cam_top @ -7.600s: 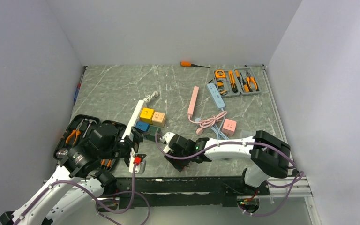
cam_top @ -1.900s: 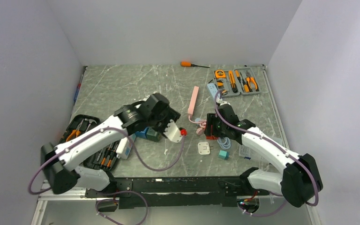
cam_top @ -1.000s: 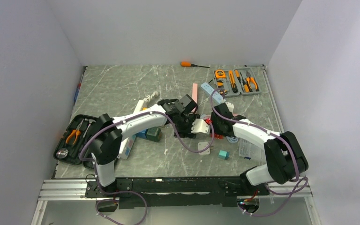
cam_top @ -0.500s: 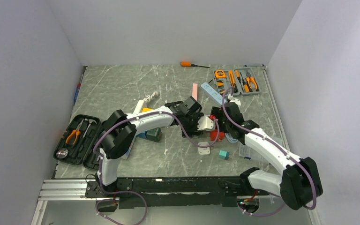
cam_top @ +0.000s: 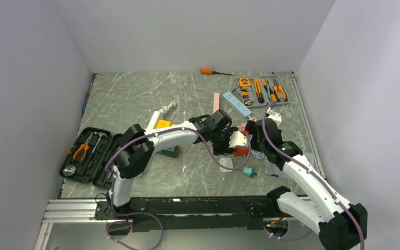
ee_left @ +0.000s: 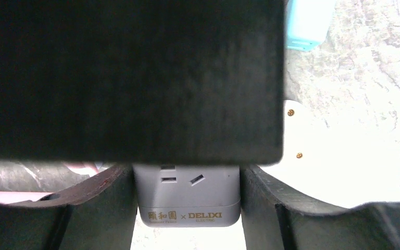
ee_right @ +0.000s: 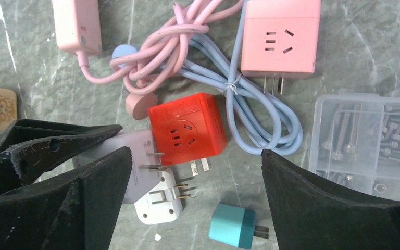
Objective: Pull the plug off the socket
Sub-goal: Place the plug at the center of the board.
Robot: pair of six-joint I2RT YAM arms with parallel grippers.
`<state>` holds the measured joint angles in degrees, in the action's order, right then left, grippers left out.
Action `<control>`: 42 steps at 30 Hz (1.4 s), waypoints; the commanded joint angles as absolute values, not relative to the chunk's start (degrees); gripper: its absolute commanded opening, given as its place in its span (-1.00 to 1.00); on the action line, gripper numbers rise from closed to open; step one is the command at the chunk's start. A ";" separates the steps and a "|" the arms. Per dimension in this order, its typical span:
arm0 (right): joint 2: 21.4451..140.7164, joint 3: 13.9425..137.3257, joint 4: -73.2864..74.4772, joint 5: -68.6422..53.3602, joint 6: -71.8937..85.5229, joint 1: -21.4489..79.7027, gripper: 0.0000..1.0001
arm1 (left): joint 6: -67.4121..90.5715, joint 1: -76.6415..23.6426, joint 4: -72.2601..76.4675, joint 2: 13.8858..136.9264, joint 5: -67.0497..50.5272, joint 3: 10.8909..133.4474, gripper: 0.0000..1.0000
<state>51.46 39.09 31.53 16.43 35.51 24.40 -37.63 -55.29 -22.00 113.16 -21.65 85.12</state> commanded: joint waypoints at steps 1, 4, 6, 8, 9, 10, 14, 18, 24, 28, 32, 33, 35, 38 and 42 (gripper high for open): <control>46.89 43.14 34.56 14.44 34.16 25.26 0.90 | -30.68 -51.07 -26.11 113.98 -14.25 81.75 0.13; 47.08 45.42 35.41 14.98 33.39 25.30 0.90 | -31.09 -50.17 -27.12 113.09 -13.13 80.71 -0.10; 47.26 46.44 35.91 14.83 33.15 25.32 0.90 | -31.77 -49.53 -26.72 112.56 -10.23 79.52 -0.29; 46.97 46.68 35.72 14.47 33.05 25.31 0.90 | -32.96 -48.83 -25.36 111.86 -6.67 77.95 -0.48; 46.83 46.56 35.69 14.43 33.17 25.33 0.90 | -33.19 -48.23 -24.85 111.35 -5.69 77.23 -0.52; 46.72 46.32 35.60 14.27 33.33 25.27 0.90 | -33.17 -47.55 -24.62 111.03 -5.48 76.70 -0.54; 46.20 45.18 35.59 13.78 33.83 25.30 0.94 | -32.36 -45.17 -24.28 109.43 -6.75 74.39 -0.60; 45.52 44.83 35.51 13.97 33.84 25.34 0.96 | -31.79 -44.96 -22.14 109.10 -6.95 71.56 -0.54; 46.88 45.90 36.15 15.55 33.57 25.28 0.99 | -29.35 -45.83 -22.97 109.00 -12.61 74.23 -0.49; 46.85 46.35 37.10 17.98 33.57 25.37 1.00 | -28.74 -48.30 -22.64 107.25 -15.15 73.22 -0.46; 47.11 46.74 37.03 18.54 33.53 25.31 1.00 | -27.17 -50.61 -22.23 107.92 -15.21 73.00 -0.08; 47.24 46.94 37.01 18.59 33.45 25.31 1.00 | -26.82 -50.62 -22.02 108.40 -15.17 73.40 -0.04; 47.52 47.54 37.22 18.70 33.42 25.36 1.00 | -26.52 -50.34 -22.07 109.71 -14.61 74.66 0.12; 47.35 48.13 37.61 19.21 33.23 25.35 1.00 | -25.41 -49.06 -22.60 110.84 -15.91 76.82 0.98; 46.84 48.30 38.00 20.10 32.98 25.33 1.00 | -23.72 -46.68 -25.69 108.43 -19.64 80.29 0.99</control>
<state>47.57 45.84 37.52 18.00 33.63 25.28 -26.52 -49.15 -23.07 110.83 -15.18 75.53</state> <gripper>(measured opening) 0.994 0.991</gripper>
